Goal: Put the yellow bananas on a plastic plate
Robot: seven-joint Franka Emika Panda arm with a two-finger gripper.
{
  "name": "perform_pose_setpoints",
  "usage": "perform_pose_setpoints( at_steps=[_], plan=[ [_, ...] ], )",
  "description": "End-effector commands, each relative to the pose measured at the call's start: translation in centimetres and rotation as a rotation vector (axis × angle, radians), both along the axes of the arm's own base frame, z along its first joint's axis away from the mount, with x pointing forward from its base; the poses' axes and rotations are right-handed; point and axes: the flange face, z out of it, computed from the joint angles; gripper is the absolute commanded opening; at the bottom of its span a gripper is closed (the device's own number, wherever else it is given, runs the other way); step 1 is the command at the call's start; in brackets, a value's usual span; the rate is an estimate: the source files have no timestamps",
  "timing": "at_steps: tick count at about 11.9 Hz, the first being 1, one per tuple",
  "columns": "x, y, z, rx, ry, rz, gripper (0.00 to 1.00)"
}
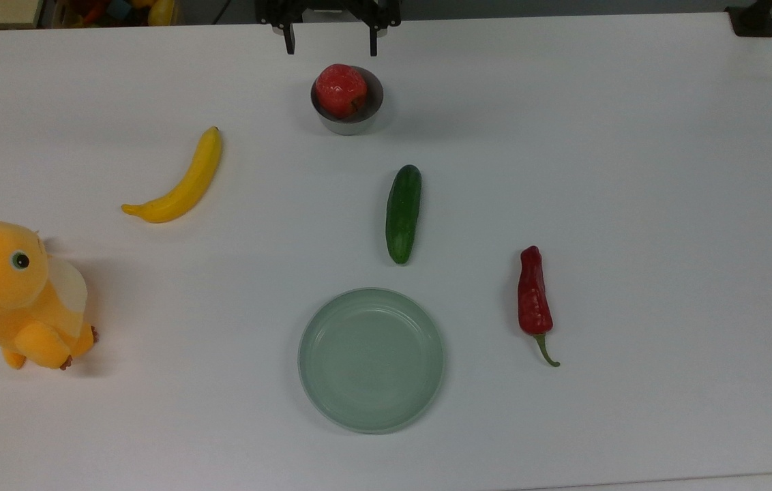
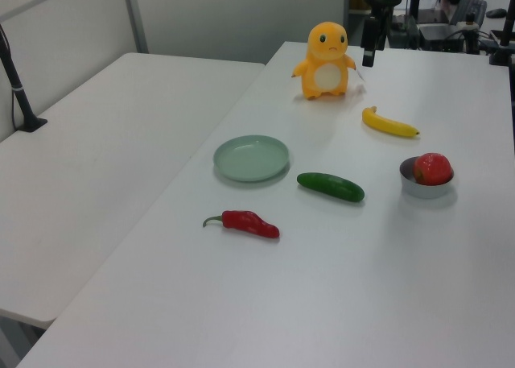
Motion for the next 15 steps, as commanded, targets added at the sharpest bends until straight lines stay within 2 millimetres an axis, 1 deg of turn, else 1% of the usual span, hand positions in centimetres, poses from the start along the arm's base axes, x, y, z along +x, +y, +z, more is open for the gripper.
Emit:
perform_pose_setpoints(
  at_steps=[1,2,4,7,8,9,11,13,15],
  plan=[
    [0.3,0.3,0.1,0.021,-0.011,0.015,1.00],
    [0.2,0.5,-0.3,0.020,-0.003,0.016,1.00],
    [0.0,0.1,-0.1,0.019,0.001,0.010,1.00],
    [0.1,0.1,-0.2,0.021,-0.002,0.010,1.00],
    [0.1,0.4,-0.5,0.026,0.003,0.013,1.00],
    [0.1,0.7,-1.5,0.033,0.021,0.014,1.00],
    [0.2,1.4,-2.2,0.043,0.034,0.022,1.00],
    [1.0,1.7,-3.4,0.082,-0.013,0.009,1.00],
    [1.5,1.9,-4.9,0.105,-0.011,0.004,1.00]
  ],
)
